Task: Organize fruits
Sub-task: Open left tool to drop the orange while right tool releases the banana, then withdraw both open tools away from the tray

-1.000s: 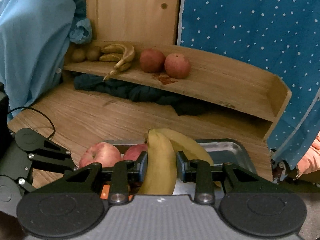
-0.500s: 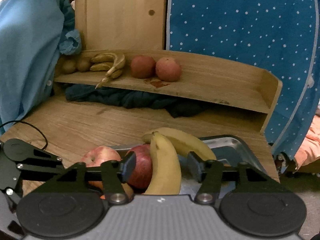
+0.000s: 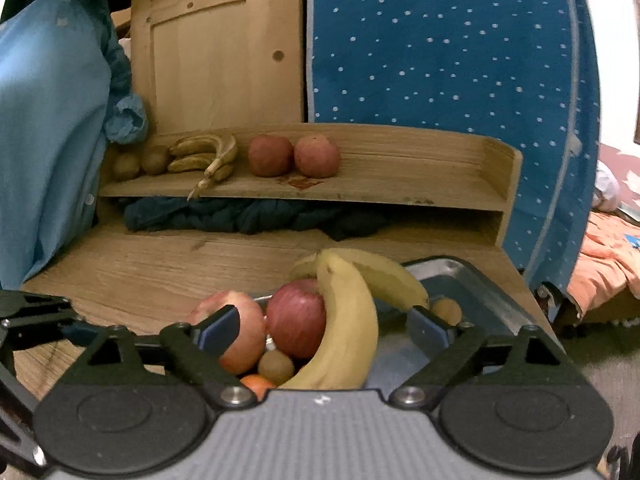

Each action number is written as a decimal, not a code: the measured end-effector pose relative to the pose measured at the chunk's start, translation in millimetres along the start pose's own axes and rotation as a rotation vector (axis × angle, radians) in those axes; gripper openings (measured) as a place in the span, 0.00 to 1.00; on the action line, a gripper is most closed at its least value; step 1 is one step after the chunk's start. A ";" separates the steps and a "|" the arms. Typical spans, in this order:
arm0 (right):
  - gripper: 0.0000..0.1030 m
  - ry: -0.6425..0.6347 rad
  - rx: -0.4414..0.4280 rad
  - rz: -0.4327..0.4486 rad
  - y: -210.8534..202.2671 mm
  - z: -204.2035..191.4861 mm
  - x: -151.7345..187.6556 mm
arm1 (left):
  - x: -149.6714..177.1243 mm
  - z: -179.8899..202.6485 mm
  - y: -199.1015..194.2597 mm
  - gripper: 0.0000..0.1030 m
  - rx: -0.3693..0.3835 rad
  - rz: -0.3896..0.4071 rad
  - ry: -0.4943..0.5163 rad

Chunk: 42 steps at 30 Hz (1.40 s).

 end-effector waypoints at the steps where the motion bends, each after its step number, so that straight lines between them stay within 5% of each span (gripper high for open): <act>1: 0.94 0.004 0.008 0.005 -4.2 -3.1 2.8 | 1.8 -4.4 -5.5 0.82 -0.019 0.007 0.001; 8: 0.98 0.064 0.083 0.055 -35.6 -27.3 29.1 | 14.5 -35.5 -40.7 0.89 -0.109 0.064 -0.021; 18: 1.00 0.187 0.238 0.055 -71.9 -68.5 77.7 | 37.5 -42.6 -69.1 0.99 -0.102 0.100 -0.030; 42: 1.00 0.233 0.263 0.016 -80.4 -92.1 100.9 | 57.6 -62.5 -87.2 0.99 -0.150 0.104 -0.064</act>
Point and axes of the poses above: each gripper's, at about its wrist camera, not at the fingertips, and y roughly the way its jaws point, z to its right, x to its underside, the point moved 8 cm from there along y, roughly the way its jaws point, and after that the axes turned 1 degree about -x, right-handed, at the moved point
